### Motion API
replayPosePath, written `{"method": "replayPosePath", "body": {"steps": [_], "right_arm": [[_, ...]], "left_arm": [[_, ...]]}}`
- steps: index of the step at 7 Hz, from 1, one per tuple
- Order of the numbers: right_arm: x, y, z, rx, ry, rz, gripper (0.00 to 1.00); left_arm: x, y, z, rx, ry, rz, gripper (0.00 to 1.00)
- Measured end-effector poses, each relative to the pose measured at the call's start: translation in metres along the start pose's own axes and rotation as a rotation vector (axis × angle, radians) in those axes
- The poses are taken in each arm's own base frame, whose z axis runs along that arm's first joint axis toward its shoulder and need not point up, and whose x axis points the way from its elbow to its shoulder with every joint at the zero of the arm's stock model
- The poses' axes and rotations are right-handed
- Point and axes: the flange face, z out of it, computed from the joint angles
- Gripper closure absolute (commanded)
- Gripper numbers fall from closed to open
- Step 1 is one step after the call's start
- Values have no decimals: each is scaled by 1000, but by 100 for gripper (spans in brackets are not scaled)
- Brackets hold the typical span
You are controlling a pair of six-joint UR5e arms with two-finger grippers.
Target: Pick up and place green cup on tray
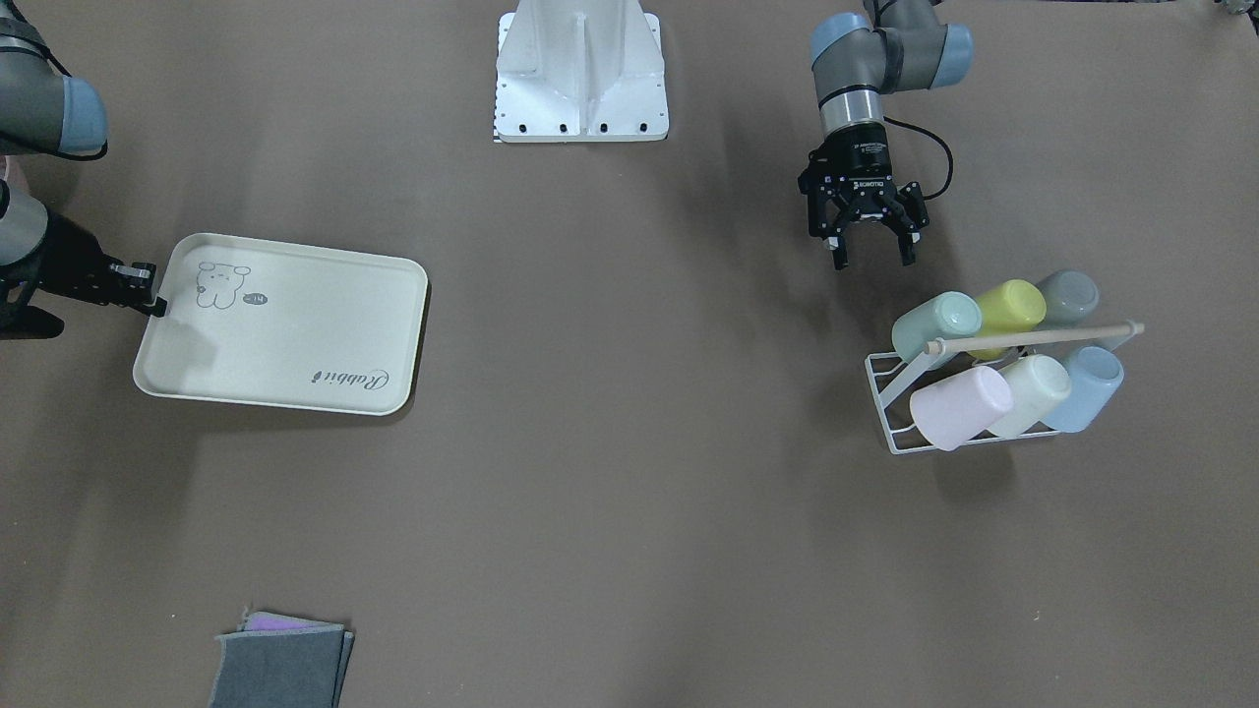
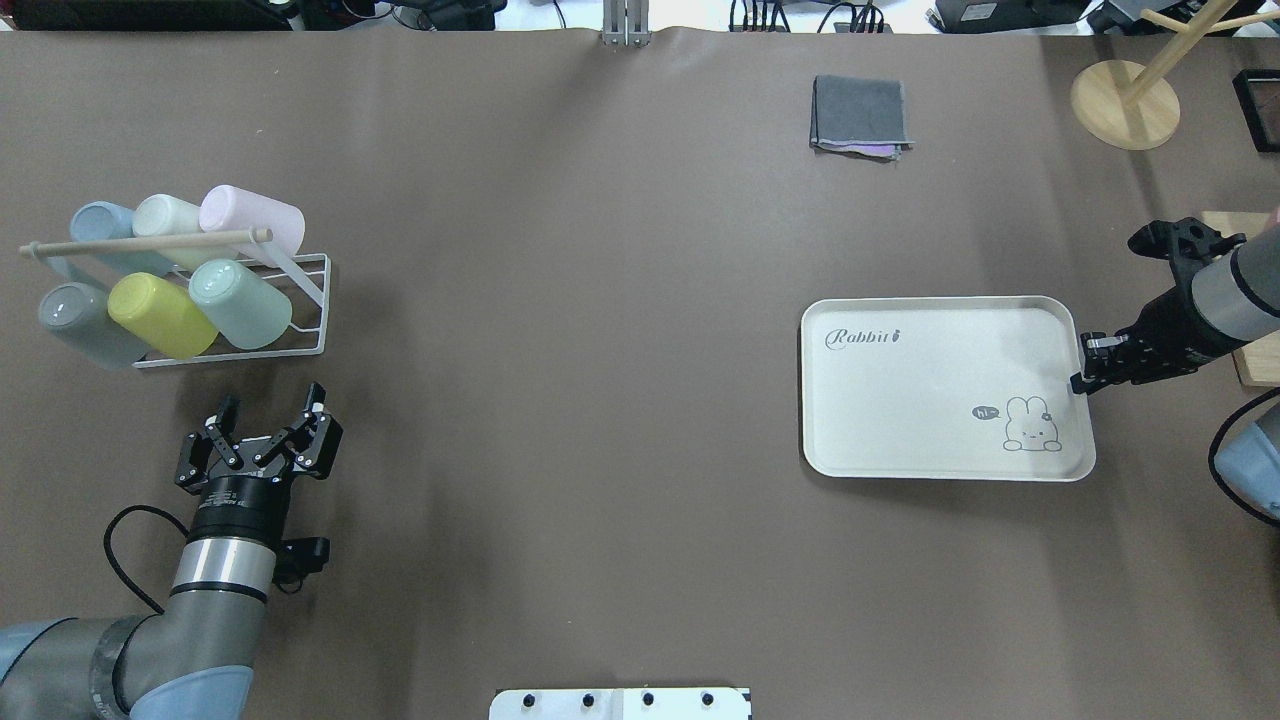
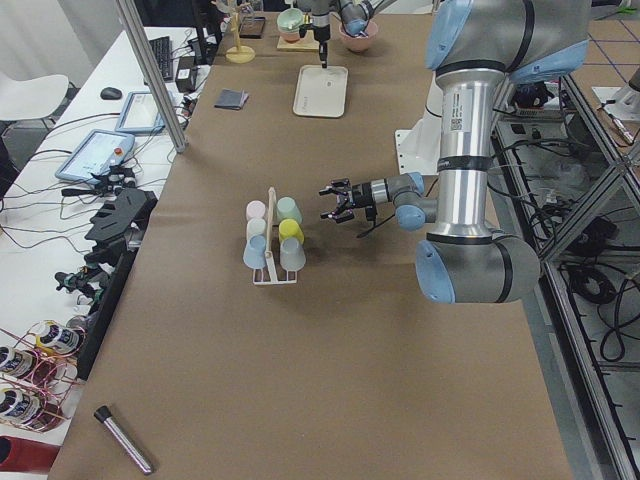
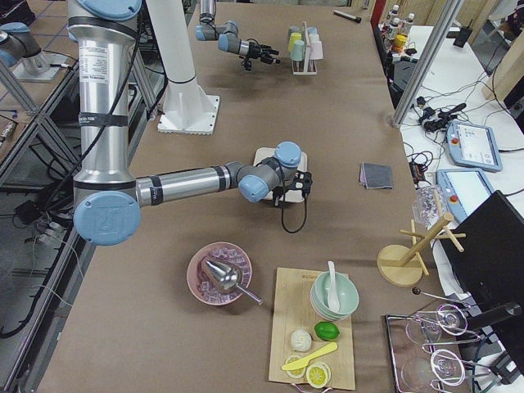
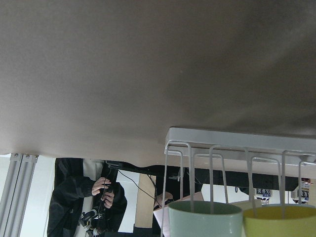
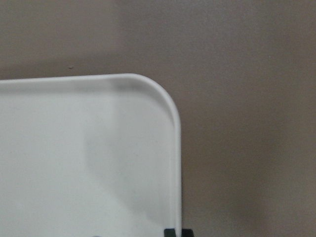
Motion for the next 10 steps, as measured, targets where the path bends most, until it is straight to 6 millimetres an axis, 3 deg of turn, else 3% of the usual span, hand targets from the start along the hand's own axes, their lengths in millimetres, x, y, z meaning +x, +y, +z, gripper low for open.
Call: {"method": "replayPosePath", "body": {"steps": [3, 7, 10], "right_arm": [[-47, -22, -26, 22, -80, 8, 100], [-138, -42, -52, 32, -183, -31, 100], [-220, -36, -28, 15, -201, -111, 100]], "left_arm": [[32, 13, 0, -5, 4, 3, 2], [33, 13, 0, 0, 4, -3, 2], [29, 14, 4, 0, 10, -14, 2]]}}
